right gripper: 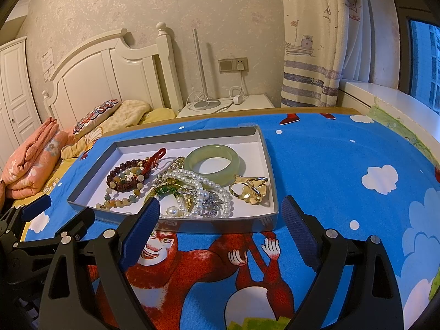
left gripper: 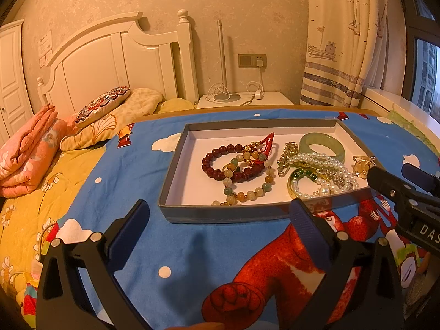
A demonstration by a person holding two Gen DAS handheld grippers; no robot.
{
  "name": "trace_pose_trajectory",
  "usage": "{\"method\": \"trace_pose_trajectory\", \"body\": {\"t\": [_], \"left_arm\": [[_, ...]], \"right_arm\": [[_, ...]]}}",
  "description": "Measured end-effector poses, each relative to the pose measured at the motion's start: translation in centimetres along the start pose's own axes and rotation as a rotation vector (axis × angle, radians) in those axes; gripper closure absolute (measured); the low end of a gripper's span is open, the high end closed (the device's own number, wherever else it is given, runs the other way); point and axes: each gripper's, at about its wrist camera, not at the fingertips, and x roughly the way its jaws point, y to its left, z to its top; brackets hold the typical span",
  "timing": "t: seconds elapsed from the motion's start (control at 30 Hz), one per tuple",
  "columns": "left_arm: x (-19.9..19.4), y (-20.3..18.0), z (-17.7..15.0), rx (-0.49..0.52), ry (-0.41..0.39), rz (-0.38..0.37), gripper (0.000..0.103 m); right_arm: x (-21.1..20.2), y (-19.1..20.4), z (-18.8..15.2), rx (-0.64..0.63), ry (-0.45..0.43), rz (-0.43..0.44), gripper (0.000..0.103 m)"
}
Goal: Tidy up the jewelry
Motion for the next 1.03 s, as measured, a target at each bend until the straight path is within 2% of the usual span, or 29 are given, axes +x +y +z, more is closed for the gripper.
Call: {"method": "trace_pose_trajectory", "body": {"t": [0.6, 0.73, 0.8, 0.83, 0.9, 0.97, 1.03], "left_arm": [[-0.5, 0.0, -0.4, 0.007, -0.021, -0.025, 0.002], [-0.7, 1.0, -0.5, -0.042, -0.029, -0.045, 0.002], [-0.4, 1.4, -0.3, -0.062, 0.000, -0.048, 0.002], [-0.3, 1.7, -0.2, -0.072, 0.042, -0.056, 0.002], [-0.3, 2.4, -0.3, -0.100, 0.120, -0.079, 0.002], [-0.5, 3.2, -0.9, -0.117, 0.178, -0.036, 0.002], [-0.4, 3.4, -2.0, -0.107, 0.226, -0.026, 0.002]], "right_arm": [[-0.1, 0.1, 0.0, 0.001, -0.001, 0.002, 0.016], [0.0, 0.1, 0.0, 0.001, 0.002, 0.002, 0.016], [0.0, 0.1, 0.1, 0.001, 0.013, 0.012, 0.016], [0.0, 0.1, 0.1, 0.000, 0.030, 0.019, 0.016], [0.0, 0.3, -0.2, -0.012, 0.112, 0.042, 0.016], [0.1, 0.9, -0.8, -0.054, 0.190, 0.049, 0.016], [0.3, 1.8, -1.9, -0.133, 0.268, 0.032, 0.016]]}}
